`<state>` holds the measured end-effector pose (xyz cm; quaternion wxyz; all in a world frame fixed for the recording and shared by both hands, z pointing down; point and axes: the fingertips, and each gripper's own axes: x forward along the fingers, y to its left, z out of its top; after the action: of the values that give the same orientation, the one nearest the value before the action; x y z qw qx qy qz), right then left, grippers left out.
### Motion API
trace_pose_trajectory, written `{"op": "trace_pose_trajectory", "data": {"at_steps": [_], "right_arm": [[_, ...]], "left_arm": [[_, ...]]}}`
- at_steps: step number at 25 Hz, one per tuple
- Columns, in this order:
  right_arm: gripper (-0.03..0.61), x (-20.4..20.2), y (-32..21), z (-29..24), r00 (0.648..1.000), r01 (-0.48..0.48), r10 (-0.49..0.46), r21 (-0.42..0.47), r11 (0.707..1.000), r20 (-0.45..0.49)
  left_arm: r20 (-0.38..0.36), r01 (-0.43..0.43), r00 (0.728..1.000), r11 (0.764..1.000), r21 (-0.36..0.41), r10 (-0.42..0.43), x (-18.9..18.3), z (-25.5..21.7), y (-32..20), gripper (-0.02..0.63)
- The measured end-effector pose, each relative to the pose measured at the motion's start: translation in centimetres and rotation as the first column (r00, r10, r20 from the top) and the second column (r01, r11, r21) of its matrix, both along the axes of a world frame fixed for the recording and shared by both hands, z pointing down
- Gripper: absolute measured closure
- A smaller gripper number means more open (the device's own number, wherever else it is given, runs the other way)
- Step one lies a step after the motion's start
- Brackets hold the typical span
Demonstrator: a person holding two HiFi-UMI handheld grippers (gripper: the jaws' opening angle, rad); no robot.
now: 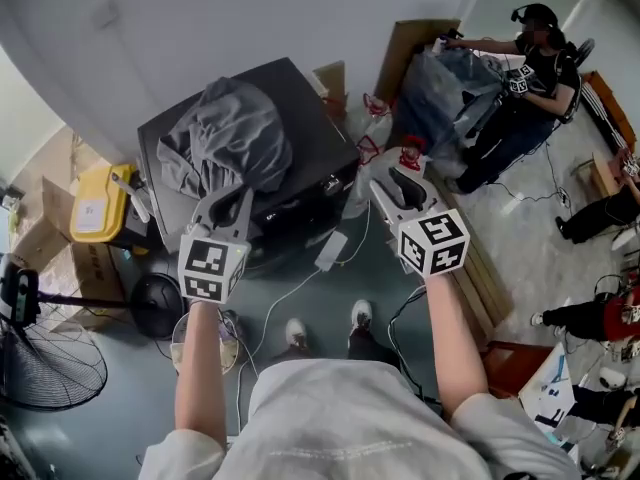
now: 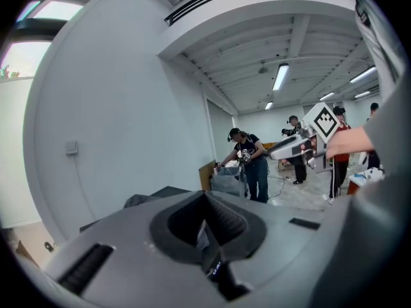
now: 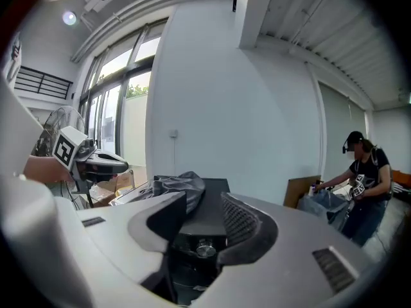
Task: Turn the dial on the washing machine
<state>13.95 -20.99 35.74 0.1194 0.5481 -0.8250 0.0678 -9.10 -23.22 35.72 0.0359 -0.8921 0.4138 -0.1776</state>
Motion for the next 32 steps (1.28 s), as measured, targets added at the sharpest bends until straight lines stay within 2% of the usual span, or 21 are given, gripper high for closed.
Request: {"op": "trace_pose_trajectory", "data": {"at_steps": [4, 9, 18, 27, 32], "right_arm": [[0.371, -0.4, -2.7, 4.2, 0.999, 0.052, -0.051, -0.081, 0.995, 0.020], [0.347, -0.1, -5.6, 9.7, 0.995, 0.094, -0.085, -0.169, 0.981, 0.059], [0.317, -2.7, -8.7, 19.7, 0.987, 0.144, -0.105, -0.355, 0.924, 0.125], [0.284, -3.6, -10.2, 26.9, 0.975, 0.154, -0.048, -0.498, 0.854, 0.218], [0.281, -4.3, -10.7, 28.1, 0.941, 0.190, -0.004, -0.517, 0.834, 0.339]], "left_arm": [[-0.001, 0.069, 0.998, 0.996, -0.054, -0.069, -0.6, 1.8, -0.7, 0.601], [-0.011, 0.113, 0.993, 0.989, -0.091, -0.114, 0.2, 3.6, -1.7, 0.601], [0.018, 0.171, 0.985, 0.968, -0.182, -0.170, -1.0, 8.4, -1.0, 0.601], [0.034, 0.202, 0.979, 0.950, -0.239, -0.199, -2.3, 11.4, -0.2, 0.601], [0.033, 0.205, 0.979, 0.944, -0.258, -0.203, -2.4, 12.5, 0.2, 0.601]]}}
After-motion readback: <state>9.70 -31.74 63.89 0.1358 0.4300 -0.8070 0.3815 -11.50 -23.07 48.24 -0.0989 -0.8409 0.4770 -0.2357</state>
